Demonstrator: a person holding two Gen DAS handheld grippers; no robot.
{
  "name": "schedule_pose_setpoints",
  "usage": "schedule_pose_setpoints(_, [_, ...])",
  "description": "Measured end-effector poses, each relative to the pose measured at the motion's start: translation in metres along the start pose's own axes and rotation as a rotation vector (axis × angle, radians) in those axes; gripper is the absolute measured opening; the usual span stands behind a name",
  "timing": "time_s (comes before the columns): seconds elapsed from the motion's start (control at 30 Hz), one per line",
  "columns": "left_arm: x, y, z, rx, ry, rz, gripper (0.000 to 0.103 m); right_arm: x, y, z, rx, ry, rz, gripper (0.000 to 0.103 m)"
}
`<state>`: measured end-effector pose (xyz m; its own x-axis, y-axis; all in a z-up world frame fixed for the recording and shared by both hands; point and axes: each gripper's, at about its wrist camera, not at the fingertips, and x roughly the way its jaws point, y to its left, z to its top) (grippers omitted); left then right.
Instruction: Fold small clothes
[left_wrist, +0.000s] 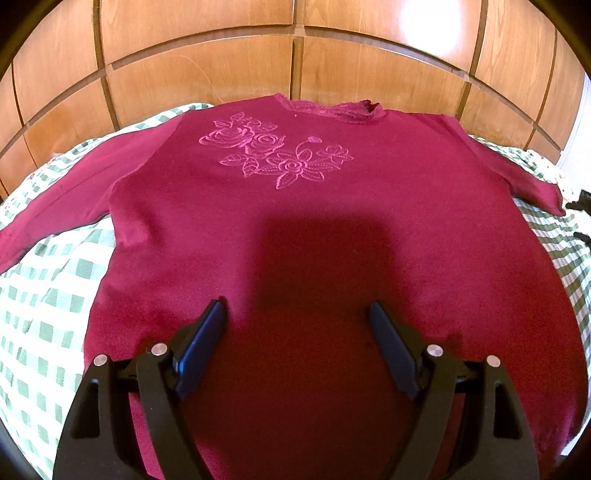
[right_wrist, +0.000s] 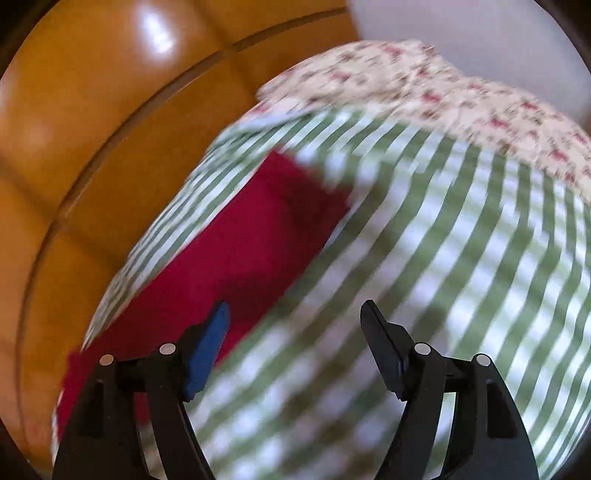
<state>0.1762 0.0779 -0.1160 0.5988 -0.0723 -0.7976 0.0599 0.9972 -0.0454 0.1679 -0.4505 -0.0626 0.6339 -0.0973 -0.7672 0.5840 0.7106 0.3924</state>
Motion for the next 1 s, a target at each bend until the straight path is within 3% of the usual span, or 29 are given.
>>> schedule_pose_setpoints(0.03, [-0.004, 0.002, -0.001, -0.001, 0.005, -0.003, 0.08, 0.001, 0.006, -0.007, -0.025, 0.028, 0.036, 0.072])
schedule_pose_setpoints(0.17, [-0.026, 0.021, -0.007, -0.064, 0.01, -0.003, 0.08, -0.025, 0.046, -0.086, -0.193, 0.209, 0.241, 0.072])
schedule_pose_setpoints(0.27, [-0.045, 0.048, -0.019, -0.128, -0.002, 0.026, 0.08, -0.045, 0.066, -0.142, -0.292, 0.307, 0.341, 0.072])
schedule_pose_setpoints(0.43, [-0.072, 0.094, -0.052, -0.218, 0.01, 0.074, 0.079, -0.079, 0.08, -0.212, -0.408, 0.37, 0.413, 0.072])
schedule_pose_setpoints(0.47, [-0.077, 0.101, -0.06, -0.23, 0.016, 0.076, 0.079, -0.085, 0.08, -0.224, -0.42, 0.39, 0.425, 0.067])
schedule_pose_setpoints(0.5, [-0.079, 0.106, -0.068, -0.238, 0.025, 0.072, 0.077, -0.089, 0.08, -0.231, -0.435, 0.396, 0.423, 0.062])
schedule_pose_setpoints(0.53, [-0.079, 0.109, -0.073, -0.243, 0.034, 0.064, 0.069, -0.094, 0.081, -0.239, -0.466, 0.398, 0.417, 0.058])
schedule_pose_setpoints(0.6, [-0.079, 0.112, -0.084, -0.246, 0.052, 0.056, 0.058, -0.099, 0.084, -0.25, -0.501, 0.415, 0.41, 0.032])
schedule_pose_setpoints(0.63, [-0.081, 0.112, -0.088, -0.238, 0.045, 0.056, 0.047, -0.101, 0.086, -0.255, -0.529, 0.424, 0.393, 0.025])
schedule_pose_setpoints(0.67, [-0.083, 0.112, -0.089, -0.233, 0.044, 0.055, 0.025, -0.102, 0.086, -0.259, -0.55, 0.423, 0.379, 0.012])
schedule_pose_setpoints(0.73, [-0.086, 0.112, -0.091, -0.219, 0.056, 0.043, 0.01, -0.108, 0.088, -0.263, -0.585, 0.413, 0.357, 0.007])
schedule_pose_setpoints(0.83, [-0.095, 0.114, -0.097, -0.193, 0.057, 0.039, 0.008, -0.125, 0.092, -0.265, -0.637, 0.376, 0.369, 0.006])
schedule_pose_setpoints(1.0, [-0.101, 0.116, -0.107, -0.167, 0.084, 0.058, 0.011, -0.119, 0.078, -0.283, -0.711, 0.428, 0.308, 0.006])
